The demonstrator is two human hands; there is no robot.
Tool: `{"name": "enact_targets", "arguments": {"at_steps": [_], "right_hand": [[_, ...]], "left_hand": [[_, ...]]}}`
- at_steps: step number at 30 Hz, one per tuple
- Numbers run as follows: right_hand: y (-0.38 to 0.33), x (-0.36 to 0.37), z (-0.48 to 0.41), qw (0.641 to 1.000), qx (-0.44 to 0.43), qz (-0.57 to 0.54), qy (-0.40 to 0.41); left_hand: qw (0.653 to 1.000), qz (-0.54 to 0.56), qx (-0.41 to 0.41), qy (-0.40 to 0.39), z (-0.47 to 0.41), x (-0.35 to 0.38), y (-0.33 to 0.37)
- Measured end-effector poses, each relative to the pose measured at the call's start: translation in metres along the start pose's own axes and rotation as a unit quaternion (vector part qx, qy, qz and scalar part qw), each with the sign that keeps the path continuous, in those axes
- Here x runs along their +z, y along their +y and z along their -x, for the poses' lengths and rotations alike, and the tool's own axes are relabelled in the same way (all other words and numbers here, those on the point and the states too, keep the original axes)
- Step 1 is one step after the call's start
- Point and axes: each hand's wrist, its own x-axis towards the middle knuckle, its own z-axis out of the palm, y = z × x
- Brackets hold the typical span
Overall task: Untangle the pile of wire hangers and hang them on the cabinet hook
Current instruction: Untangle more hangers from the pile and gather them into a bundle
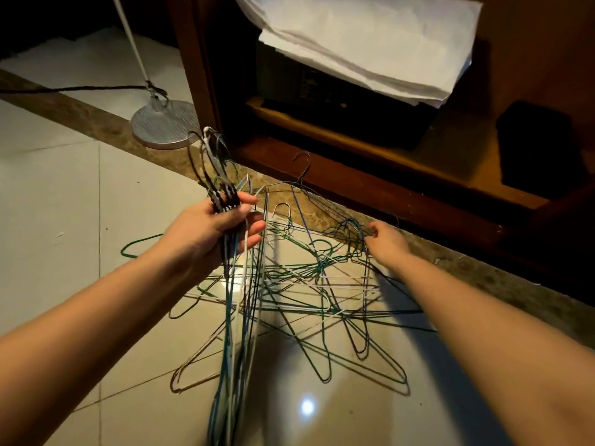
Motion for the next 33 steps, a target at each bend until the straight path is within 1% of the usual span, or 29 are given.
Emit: {"name": "enact_targets", "arguments": {"at_steps": [4, 8, 12, 14, 16, 19, 21, 23, 25, 29, 33], "right_hand": [[-0.001, 0.018, -0.028, 0.998, 0.005, 0.066, -0.018], [-0.002, 0.031, -0.041, 0.994, 0.025, 0.087, -0.053], [-0.001, 0.032, -0.057, 0.992, 0.04, 0.09, -0.074], [-0.003, 0.031, -0.06, 0.988, 0.037, 0.132, -0.076], [-0.006, 0.029, -0.058, 0.98, 0.032, 0.189, -0.063], [-0.005, 0.027, -0.057, 0.976, 0.029, 0.215, 0.01], [-0.004, 0.027, -0.056, 0.985, 0.023, 0.166, 0.045], [0.0, 0.028, -0.057, 0.996, 0.015, 0.07, 0.056], [0.003, 0.029, -0.058, 0.997, 0.01, -0.013, 0.076], [0.006, 0.026, -0.055, 0.987, 0.026, -0.118, 0.105], [0.017, 0.017, -0.049, 0.968, 0.0, -0.217, 0.13]], "left_hand": [[0.999, -0.031, 0.025, 0.014, -0.01, -0.019, -0.004], [0.996, -0.063, 0.028, 0.048, -0.015, -0.037, -0.011], [0.994, -0.06, 0.026, 0.086, -0.02, -0.057, -0.012], [0.993, -0.058, 0.027, 0.098, -0.022, -0.064, -0.013], [0.992, -0.057, 0.028, 0.108, -0.023, -0.068, -0.013], [0.991, -0.051, 0.029, 0.122, -0.024, -0.07, -0.013], [0.99, -0.048, 0.031, 0.128, -0.024, -0.072, -0.013], [0.989, -0.048, 0.031, 0.133, -0.025, -0.073, -0.013], [0.989, -0.048, 0.033, 0.137, -0.026, -0.074, -0.014], [0.987, -0.044, 0.045, 0.146, -0.027, -0.075, -0.014], [0.985, -0.033, 0.057, 0.16, -0.027, -0.073, -0.015]]}}
